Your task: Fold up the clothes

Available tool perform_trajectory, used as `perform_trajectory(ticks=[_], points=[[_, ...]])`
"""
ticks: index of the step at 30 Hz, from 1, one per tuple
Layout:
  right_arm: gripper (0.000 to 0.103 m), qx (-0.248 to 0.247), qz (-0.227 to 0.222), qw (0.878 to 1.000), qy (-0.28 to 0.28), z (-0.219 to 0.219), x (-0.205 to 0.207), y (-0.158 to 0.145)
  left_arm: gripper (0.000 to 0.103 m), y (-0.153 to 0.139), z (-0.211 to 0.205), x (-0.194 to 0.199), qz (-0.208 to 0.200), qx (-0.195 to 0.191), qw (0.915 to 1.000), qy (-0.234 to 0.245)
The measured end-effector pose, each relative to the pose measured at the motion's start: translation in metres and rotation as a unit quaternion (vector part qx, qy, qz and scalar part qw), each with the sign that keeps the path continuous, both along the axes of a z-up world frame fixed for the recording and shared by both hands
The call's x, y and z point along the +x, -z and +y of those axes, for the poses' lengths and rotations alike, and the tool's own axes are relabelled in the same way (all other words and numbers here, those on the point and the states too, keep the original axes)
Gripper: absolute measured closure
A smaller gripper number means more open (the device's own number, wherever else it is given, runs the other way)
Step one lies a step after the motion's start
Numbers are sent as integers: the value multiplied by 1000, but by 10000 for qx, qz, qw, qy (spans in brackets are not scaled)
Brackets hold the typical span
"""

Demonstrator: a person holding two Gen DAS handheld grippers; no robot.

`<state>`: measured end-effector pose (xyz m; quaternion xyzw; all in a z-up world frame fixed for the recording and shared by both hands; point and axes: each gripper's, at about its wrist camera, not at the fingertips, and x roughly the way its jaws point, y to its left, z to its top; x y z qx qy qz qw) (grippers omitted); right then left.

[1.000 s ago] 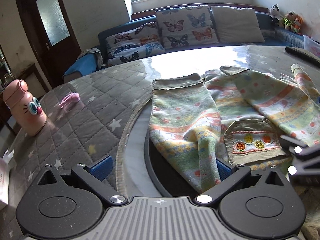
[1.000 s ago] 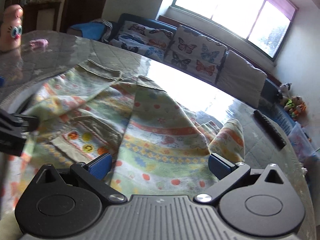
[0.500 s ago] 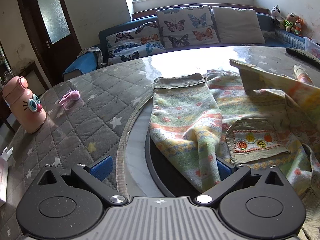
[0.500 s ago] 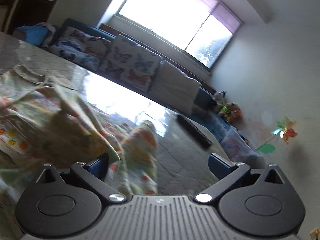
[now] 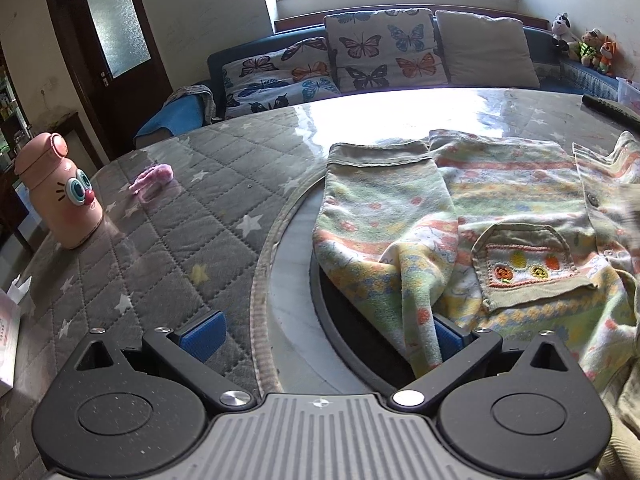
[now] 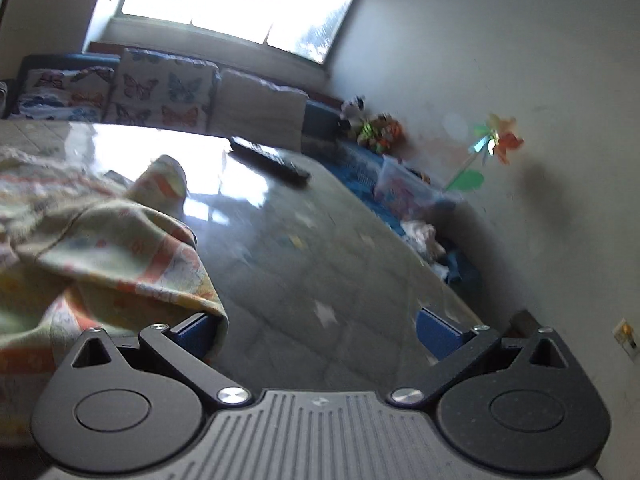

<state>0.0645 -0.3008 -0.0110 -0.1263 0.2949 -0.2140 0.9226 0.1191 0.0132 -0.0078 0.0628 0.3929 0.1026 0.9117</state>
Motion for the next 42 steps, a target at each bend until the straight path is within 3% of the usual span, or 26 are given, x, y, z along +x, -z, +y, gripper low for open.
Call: perform_trajectory(ticks=[7,17,22,26,32,35,42], points=[[0,-321,268,9990,-180,3,-37,14,0,-1,-3,-5,-4,64,10000,-5],[0,-793,57,9915,-1030,45,5,11,0,-3,-7,-5,15,109,9999,-52],[0,-836,-427,9925,-785,35,11,-6,0,-3,-6,-5,17,104,9999,-72],[0,-409,-728,9965,76,-16,-9,-26,0,-3,-6,-5,6,113,9999,-65],[0,616,-567,9918,965,-84,-45,-19,0,-3,-6,-5,17,124,9999,-68],[0,720,-319,9938,783,-83,-52,-8,0,-3,-8,-5,22,149,9999,-62],[0,15,16,10000,10,-47,-35,8,0,-5,-9,-5,24,193,9998,-73]])
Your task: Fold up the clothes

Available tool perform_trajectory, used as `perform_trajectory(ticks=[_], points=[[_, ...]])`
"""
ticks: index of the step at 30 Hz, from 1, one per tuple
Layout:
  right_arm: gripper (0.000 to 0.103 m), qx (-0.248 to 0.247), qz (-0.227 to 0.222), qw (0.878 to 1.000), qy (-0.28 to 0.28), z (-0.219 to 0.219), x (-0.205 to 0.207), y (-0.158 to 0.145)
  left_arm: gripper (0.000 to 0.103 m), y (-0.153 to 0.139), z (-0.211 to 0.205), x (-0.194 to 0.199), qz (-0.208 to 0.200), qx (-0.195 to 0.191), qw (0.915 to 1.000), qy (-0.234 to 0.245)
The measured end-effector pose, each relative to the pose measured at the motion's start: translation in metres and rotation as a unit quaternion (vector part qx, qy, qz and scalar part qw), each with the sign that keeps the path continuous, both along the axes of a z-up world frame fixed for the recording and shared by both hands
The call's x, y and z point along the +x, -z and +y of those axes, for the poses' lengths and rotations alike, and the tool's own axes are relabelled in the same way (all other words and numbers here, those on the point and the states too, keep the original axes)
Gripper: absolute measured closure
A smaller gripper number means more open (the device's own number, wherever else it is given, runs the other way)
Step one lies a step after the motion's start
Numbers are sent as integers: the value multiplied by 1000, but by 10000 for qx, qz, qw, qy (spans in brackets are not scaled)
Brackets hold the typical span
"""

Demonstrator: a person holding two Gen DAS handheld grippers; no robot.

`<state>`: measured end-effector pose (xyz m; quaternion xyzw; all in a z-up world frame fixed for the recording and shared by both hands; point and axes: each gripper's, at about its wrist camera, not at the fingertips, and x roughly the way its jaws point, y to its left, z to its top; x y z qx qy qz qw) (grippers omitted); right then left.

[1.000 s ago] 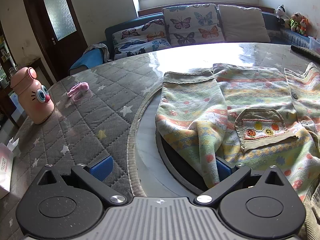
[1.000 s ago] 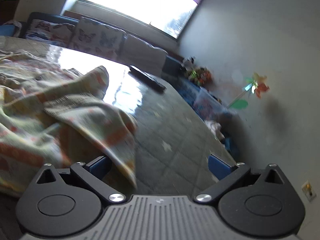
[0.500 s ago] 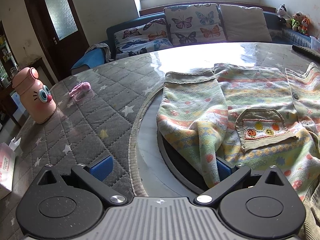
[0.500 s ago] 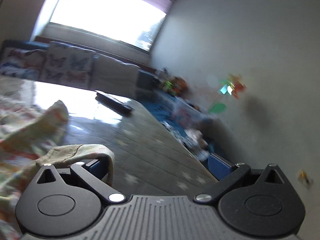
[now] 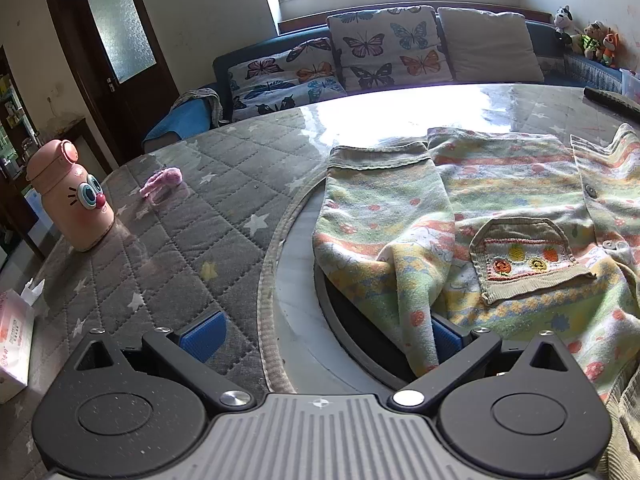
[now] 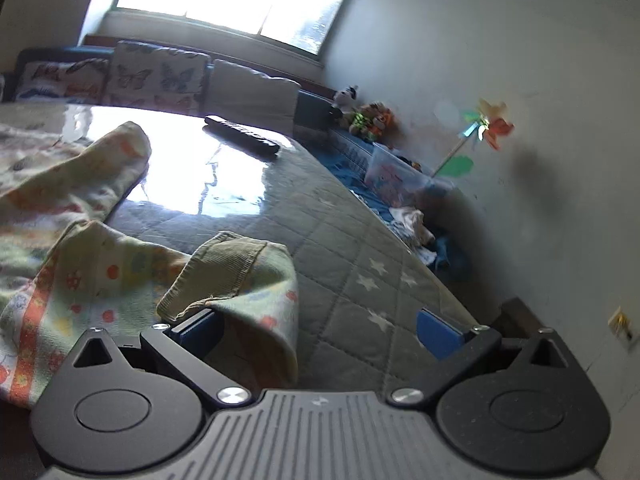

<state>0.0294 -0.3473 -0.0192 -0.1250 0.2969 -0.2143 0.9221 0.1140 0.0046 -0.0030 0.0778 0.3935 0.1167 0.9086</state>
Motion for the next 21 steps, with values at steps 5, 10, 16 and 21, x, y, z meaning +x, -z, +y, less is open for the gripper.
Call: perform_trajectory(ticks=[5,10,16,21], points=[[0,-56,-118,9999,-97,-1,13,-6,0,0,-1,1,20,34,10000,9],[0,211,-758,9945,690,-40,2,-31,0,0,-1,1,40,63,10000,8],[0,628,-712,9895,1085,-66,-13,-26,0,0,-2,2,50,93,9999,18],[0,420,-505,9955,676,-47,-11,-17,0,-3,-4,3,20,142,9999,33]])
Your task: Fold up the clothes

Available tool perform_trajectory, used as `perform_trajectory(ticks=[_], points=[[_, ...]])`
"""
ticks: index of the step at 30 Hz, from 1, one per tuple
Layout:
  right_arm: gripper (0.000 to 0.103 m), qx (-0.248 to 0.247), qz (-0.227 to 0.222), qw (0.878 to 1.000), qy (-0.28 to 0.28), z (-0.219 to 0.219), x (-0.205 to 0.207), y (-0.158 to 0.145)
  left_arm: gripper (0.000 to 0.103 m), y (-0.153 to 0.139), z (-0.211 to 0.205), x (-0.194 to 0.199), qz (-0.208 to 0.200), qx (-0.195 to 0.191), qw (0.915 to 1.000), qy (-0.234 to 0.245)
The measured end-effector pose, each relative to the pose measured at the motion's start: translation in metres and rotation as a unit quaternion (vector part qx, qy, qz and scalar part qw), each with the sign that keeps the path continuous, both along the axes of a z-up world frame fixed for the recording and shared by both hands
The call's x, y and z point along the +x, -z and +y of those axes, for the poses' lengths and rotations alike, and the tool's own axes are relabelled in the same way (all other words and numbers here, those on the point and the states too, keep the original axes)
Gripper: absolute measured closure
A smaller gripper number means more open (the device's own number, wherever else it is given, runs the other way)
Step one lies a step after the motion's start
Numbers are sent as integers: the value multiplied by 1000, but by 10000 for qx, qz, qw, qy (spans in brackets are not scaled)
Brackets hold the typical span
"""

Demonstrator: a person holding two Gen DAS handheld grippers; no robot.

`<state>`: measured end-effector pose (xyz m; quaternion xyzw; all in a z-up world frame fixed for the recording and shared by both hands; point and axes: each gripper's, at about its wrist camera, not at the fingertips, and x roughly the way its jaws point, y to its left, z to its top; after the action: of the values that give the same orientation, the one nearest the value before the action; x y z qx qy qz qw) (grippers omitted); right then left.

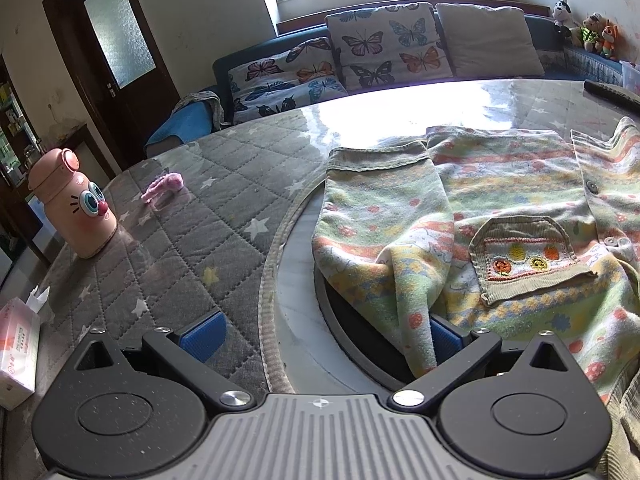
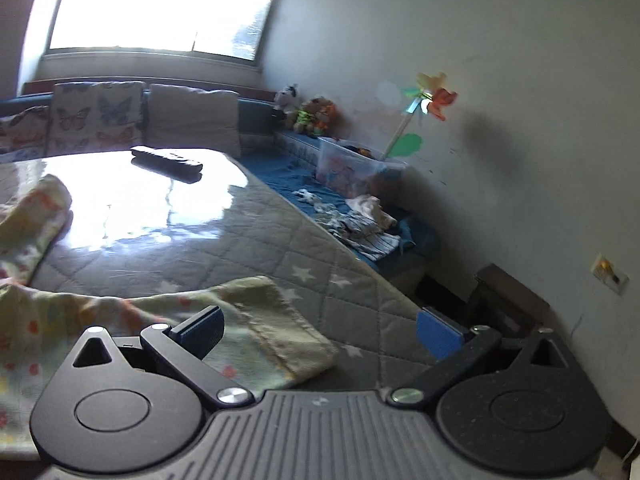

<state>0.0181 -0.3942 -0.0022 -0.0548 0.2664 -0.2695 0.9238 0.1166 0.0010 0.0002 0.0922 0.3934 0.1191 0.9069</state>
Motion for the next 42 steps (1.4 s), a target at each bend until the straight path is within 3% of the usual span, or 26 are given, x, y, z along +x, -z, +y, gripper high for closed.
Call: perform_trajectory(ticks=[10,16,25,37,42], points=[[0,-29,367,9935,-1081,44,32,10,0,-10,-4,14,-98,181,9997,136],[0,48,551,9916,-1173,45,38,20,0,-15,-15,37,-100,254,9986,454],[0,202,570,9911,-1188,40,38,22,0,5,-23,65,217,536,9957,730],[0,101,573,9914,-1172,44,38,24,1,0,-16,61,71,386,9970,660],[0,93,569,9914,-1172,44,38,25,2,-15,-11,65,-95,-145,9969,769]])
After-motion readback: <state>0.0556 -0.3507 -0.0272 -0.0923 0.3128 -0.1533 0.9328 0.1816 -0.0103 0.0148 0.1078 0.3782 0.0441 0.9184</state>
